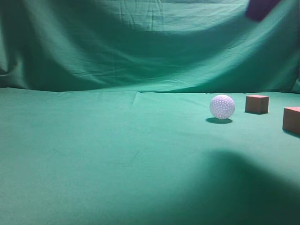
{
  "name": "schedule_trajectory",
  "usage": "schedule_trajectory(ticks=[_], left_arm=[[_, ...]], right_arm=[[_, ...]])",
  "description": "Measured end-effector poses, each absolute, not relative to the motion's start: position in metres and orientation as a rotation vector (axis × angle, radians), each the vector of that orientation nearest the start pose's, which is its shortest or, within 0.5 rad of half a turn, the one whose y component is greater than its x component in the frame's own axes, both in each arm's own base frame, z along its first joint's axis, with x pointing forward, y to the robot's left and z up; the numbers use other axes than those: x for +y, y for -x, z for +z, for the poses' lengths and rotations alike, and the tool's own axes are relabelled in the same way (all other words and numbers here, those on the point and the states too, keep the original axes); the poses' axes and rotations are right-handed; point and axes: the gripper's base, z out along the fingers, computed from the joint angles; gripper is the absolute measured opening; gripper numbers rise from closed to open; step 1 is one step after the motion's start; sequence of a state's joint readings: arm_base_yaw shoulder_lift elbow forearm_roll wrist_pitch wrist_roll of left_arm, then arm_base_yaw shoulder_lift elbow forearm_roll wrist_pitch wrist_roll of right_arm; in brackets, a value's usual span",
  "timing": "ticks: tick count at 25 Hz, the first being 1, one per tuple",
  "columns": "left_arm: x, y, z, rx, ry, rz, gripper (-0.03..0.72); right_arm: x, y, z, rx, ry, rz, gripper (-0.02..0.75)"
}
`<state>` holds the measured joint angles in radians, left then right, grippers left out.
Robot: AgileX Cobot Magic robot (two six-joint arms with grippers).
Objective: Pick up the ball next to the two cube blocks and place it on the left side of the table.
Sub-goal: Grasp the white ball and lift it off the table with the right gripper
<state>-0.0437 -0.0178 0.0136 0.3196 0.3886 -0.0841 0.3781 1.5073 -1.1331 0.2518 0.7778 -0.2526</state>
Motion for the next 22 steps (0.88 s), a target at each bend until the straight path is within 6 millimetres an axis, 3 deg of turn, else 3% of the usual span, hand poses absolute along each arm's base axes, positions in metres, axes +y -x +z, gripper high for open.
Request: schedule_trajectory(ticks=[3,7,12,14,18,20,22], left_arm=[[0.009,-0.052,0.176,1.848,-0.155,0.228,0.000],[0.009,-0.052,0.176,1.848,-0.155,0.228,0.000],[0.009,-0.052,0.176,1.848,-0.155,0.228,0.000],[0.009,-0.052,0.176,1.848,-0.155,0.228,0.000],[0.009,-0.052,0.176,1.848,-0.155,0.228,0.000],[0.009,-0.052,0.176,1.848,-0.155,0.228,0.000],[0.009,-0.052,0.176,1.848,-0.155,0.228,0.000]], right_arm=[[0.144,-0.309,0.263,2.591,0.670,0.336,0.000],[0.155,-0.336,0.236,2.651,0.678,0.330,0.194],[0.160,-0.348,0.205,2.728,0.691,0.322,0.541],[0.161,-0.350,0.197,2.747,0.692,0.319,0.602],[0.162,-0.354,0.183,2.770,0.690,0.313,0.588],[0.163,-0.355,0.177,2.778,0.689,0.310,0.505],[0.163,-0.357,0.171,2.784,0.687,0.307,0.520]])
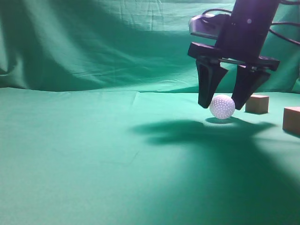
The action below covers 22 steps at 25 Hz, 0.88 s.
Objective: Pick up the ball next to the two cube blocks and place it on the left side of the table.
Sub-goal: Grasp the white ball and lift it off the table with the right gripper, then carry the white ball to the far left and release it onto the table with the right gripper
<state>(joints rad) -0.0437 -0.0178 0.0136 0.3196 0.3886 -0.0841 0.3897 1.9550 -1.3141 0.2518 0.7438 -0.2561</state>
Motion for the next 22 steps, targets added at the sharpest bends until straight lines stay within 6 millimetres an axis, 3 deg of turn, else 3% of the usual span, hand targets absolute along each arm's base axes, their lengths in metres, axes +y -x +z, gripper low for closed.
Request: schedule_trajectory(ticks=[1,7,10,13,17,20,22], left_arm=[[0.009,-0.052,0.176,1.848,-0.155,0.228,0.000],[0.009,-0.052,0.176,1.848,-0.155,0.228,0.000],[0.009,-0.052,0.176,1.848,-0.155,0.228,0.000],[0.009,-0.052,0.176,1.848,-0.155,0.228,0.000],[0.009,-0.052,0.176,1.848,-0.155,0.228,0.000],[0.009,-0.052,0.176,1.848,-0.155,0.228,0.000],[0.009,-0.052,0.176,1.848,-0.155,0.228,0.000]], right_arm=[[0.163,-0.357,0.168,2.791,0.687,0.306,0.520],[0.165,-0.361,0.163,2.788,0.710,0.301,0.305],[0.169,-0.369,0.177,2.747,0.709,0.312,0.319],[0.178,-0.381,0.204,2.701,0.675,0.399,0.319],[0.213,-0.387,0.251,2.518,0.717,0.592,0.319],[0.258,-0.381,0.278,2.319,0.796,0.677,0.319],[0.293,-0.375,0.282,2.218,0.821,0.710,0.319]])
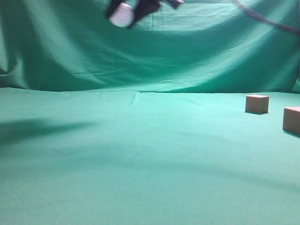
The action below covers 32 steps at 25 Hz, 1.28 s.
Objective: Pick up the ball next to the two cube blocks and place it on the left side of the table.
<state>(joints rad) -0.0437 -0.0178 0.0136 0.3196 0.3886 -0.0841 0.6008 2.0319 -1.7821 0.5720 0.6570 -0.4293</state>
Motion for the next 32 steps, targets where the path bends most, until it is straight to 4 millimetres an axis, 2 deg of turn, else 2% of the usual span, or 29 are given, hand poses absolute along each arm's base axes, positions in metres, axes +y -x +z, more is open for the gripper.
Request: schedule_trajectory(ticks=[3,7,11,15,21,25,29,32], left_arm=[[0.009,-0.052,0.176,1.848,-0.155,0.228,0.000],[0.009,-0.052,0.176,1.848,-0.155,0.228,0.000],[0.009,-0.052,0.176,1.848,-0.155,0.228,0.000],[0.009,-0.052,0.176,1.848,-0.155,0.228,0.000],[0.009,-0.052,0.176,1.848,-0.155,0.228,0.000],[0.009,-0.052,0.176,1.848,-0.155,0.228,0.000],[0.009,-0.052,0.176,1.848,-0.155,0.228,0.000],[0.009,-0.052,0.176,1.848,-0.155,0.228,0.000]], right_arm=[[0.342,-0.366,0.272,2.107,0.868,0.736,0.319],[0.400,-0.352,0.235,2.013,0.986,0.735,0.319],[0.437,-0.341,0.198,1.951,1.075,0.716,0.319],[0.449,-0.344,0.165,1.941,1.068,0.689,0.319],[0.460,-0.342,0.136,1.916,1.030,0.653,0.319],[0.463,-0.339,0.123,1.928,1.043,0.647,0.319],[0.464,-0.340,0.123,1.908,1.023,0.640,0.319],[0.465,-0.340,0.125,1.895,1.013,0.636,0.489]])
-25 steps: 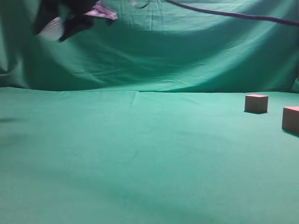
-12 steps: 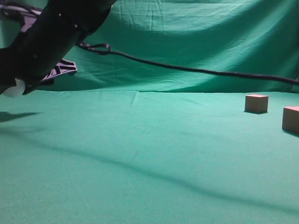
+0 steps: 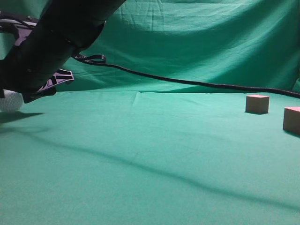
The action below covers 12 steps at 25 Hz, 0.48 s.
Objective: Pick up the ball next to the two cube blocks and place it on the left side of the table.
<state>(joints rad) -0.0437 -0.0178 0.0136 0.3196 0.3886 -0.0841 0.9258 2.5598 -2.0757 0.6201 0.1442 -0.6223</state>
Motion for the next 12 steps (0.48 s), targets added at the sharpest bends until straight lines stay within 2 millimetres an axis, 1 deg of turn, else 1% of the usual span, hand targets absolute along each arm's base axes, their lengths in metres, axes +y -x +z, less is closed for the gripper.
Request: schedule_trajectory(ticks=[2,3,6,9,12], left_arm=[[0.009,-0.052,0.176,1.848,-0.155,0.228,0.000],[0.009,-0.052,0.176,1.848,-0.155,0.228,0.000],[0.009,-0.052,0.176,1.848,-0.155,0.228,0.000],[0.009,-0.052,0.176,1.848,-0.155,0.228,0.000],[0.009,-0.052,0.176,1.848,-0.155,0.228,0.000]], right_arm=[[0.465,-0.340,0.125,1.895,1.010,0.637,0.575],[0.465,-0.341,0.126,1.890,1.007,0.638,0.601],[0.467,-0.342,0.135,1.866,1.001,0.646,0.591],[0.464,-0.344,0.166,1.833,1.013,0.668,0.591],[0.450,-0.346,0.221,1.802,1.048,0.705,0.399]])
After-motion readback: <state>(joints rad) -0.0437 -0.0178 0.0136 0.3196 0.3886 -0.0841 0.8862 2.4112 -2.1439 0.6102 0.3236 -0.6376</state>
